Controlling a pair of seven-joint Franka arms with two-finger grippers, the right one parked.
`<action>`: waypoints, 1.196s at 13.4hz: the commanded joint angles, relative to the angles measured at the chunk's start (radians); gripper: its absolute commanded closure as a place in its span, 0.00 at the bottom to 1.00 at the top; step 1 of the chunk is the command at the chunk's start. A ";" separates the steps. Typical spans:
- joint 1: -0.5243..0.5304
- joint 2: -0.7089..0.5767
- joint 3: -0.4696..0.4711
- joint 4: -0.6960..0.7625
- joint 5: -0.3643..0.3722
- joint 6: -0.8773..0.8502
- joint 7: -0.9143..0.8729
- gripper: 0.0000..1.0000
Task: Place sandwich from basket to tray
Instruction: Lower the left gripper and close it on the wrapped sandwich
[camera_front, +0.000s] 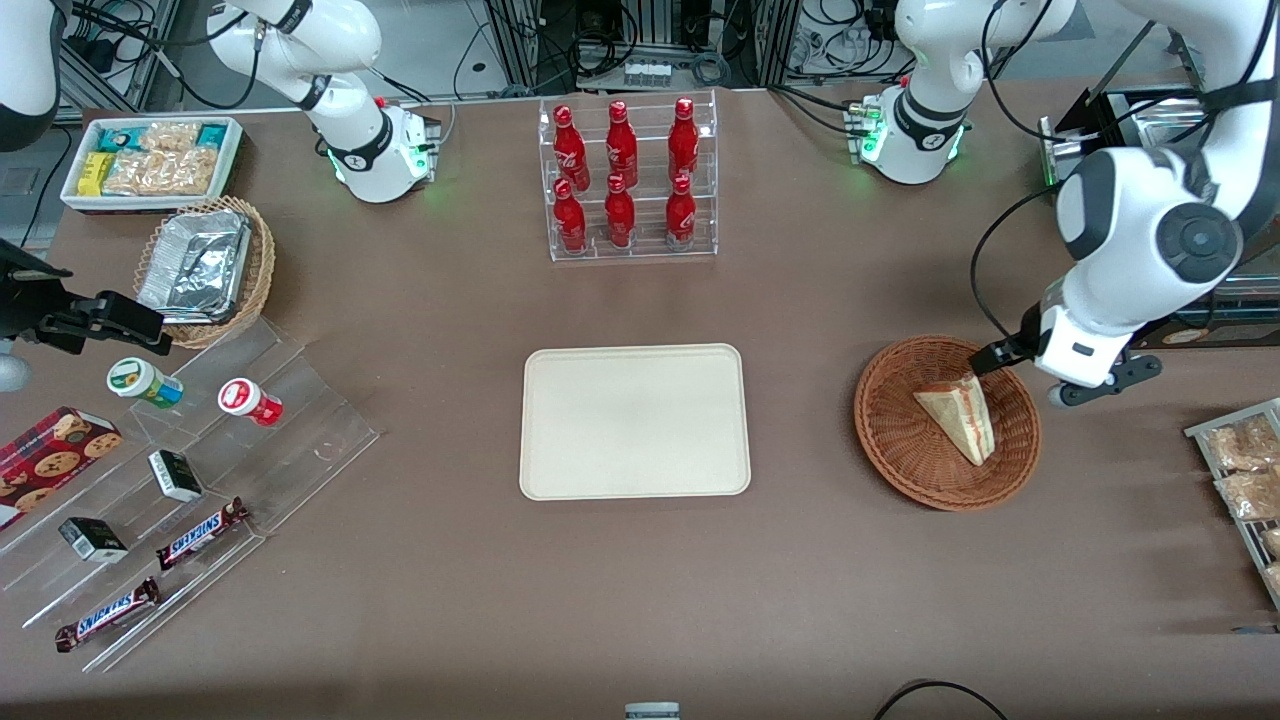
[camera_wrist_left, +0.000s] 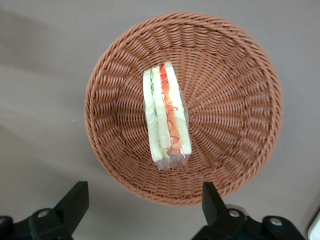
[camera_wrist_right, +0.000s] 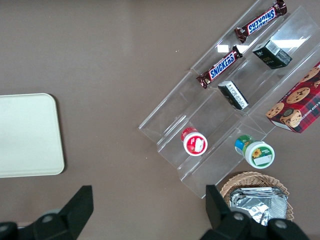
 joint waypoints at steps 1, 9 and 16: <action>-0.003 0.049 0.000 -0.004 0.008 0.063 -0.102 0.00; -0.003 0.217 0.000 0.004 0.005 0.188 -0.173 0.00; -0.004 0.247 0.000 0.004 0.008 0.202 -0.213 1.00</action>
